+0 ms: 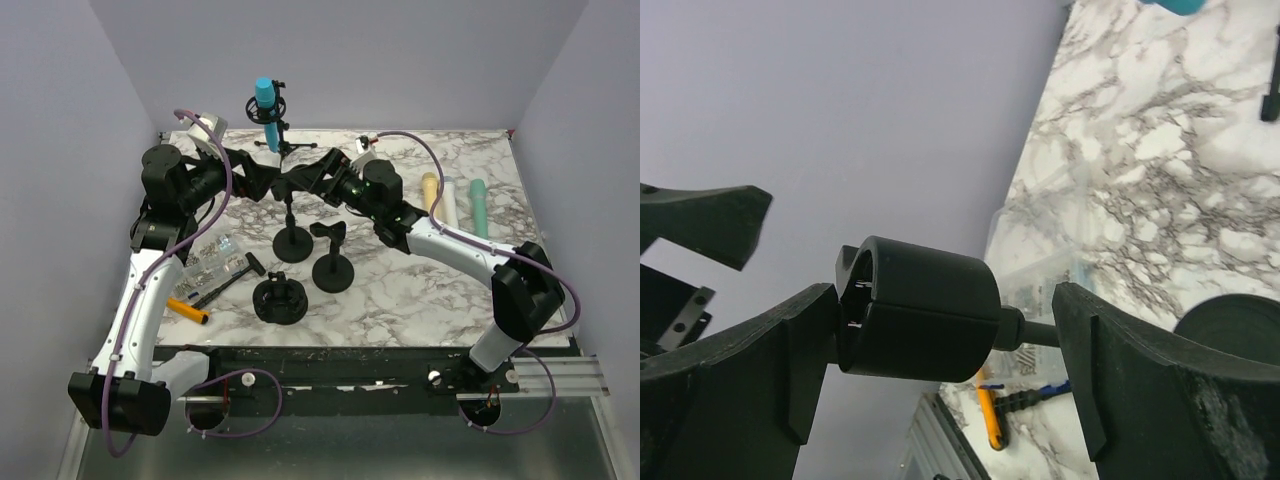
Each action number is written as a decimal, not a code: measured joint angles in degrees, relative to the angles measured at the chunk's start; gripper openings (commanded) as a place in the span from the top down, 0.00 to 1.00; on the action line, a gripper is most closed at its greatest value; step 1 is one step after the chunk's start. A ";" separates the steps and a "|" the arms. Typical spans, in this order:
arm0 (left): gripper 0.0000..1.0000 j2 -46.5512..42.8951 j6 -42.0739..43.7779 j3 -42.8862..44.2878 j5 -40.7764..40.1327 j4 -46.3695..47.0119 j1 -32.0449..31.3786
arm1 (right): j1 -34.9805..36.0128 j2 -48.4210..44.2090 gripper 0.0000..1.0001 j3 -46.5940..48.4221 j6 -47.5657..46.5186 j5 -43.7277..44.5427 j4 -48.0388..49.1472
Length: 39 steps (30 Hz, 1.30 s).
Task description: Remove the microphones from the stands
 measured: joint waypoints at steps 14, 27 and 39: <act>0.02 0.81 -1.57 -0.02 0.59 0.37 0.59 | 0.26 1.05 0.02 -2.78 -2.25 1.99 2.10; 0.02 1.53 -2.84 -0.11 1.25 1.14 1.44 | 0.33 3.04 0.00 -3.69 -5.68 2.89 -1.88; 0.02 1.33 -3.45 -0.44 1.38 1.77 2.82 | 0.35 3.48 0.00 1.16 -7.41 1.62 -8.79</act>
